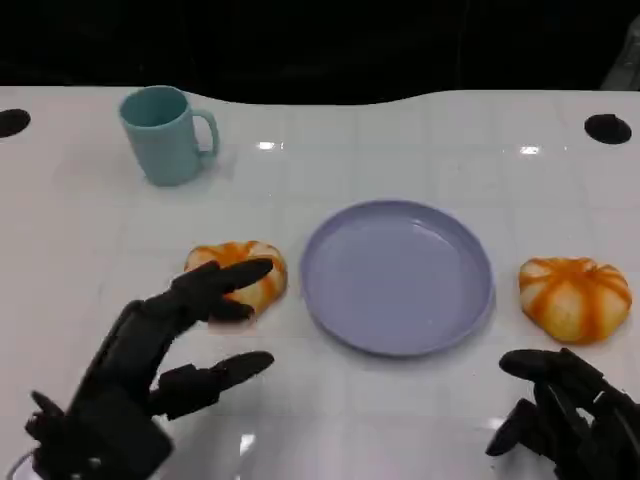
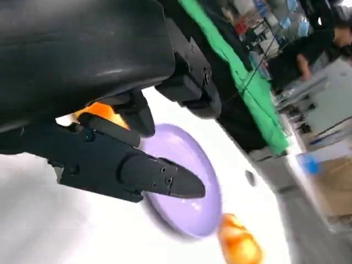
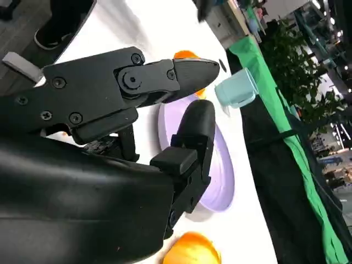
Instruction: Grasp the bread from the table and place it into the plate.
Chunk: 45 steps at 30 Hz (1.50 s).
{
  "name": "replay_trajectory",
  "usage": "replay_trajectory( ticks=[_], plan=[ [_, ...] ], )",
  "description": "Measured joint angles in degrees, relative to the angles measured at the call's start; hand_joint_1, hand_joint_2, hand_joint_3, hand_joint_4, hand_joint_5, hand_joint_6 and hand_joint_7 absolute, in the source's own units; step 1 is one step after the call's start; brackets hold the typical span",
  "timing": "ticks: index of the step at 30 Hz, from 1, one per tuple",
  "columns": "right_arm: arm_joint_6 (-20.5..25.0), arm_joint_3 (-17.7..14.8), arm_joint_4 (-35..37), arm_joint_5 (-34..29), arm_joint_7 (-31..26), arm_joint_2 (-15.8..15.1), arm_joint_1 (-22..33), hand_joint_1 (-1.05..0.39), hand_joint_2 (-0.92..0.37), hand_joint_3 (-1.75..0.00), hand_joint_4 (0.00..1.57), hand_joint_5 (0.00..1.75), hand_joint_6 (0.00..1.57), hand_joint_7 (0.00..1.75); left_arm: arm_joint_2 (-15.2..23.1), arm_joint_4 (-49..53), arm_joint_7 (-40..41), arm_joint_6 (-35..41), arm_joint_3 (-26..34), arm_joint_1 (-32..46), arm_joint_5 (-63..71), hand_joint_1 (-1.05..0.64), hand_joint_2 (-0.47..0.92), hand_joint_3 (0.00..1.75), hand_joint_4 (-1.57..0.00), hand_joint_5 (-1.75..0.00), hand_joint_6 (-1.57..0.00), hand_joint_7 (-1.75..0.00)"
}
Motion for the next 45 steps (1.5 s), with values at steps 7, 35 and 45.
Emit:
replay_trajectory(
  ticks=[7,35,45],
  plan=[
    [-0.1,0.0,0.1,0.1,0.2,0.0,-0.1,-0.78,-0.92,-0.19,0.66,1.47,0.72,0.98,5.9,-1.4,5.4,-0.6,-2.0,-2.8,14.4,-0.59,0.84,0.00,0.00,-0.38,-0.25,-0.01],
    [0.2,-0.2,0.0,0.7,0.4,0.3,0.0,-0.77,-0.92,-0.17,0.66,1.46,0.73,0.95,7.0,31.3,4.4,19.4,-23.0,-33.7,39.0,-0.42,0.76,0.00,-0.04,-0.17,-0.18,0.00],
    [0.2,-0.1,-0.1,1.0,0.6,0.2,0.3,-0.78,-0.92,-0.19,0.67,1.47,0.74,0.96,1.3,57.0,9.6,18.7,-26.8,-45.2,34.0,-0.55,0.78,0.02,-0.12,-0.14,-0.23,-0.01]
  ],
)
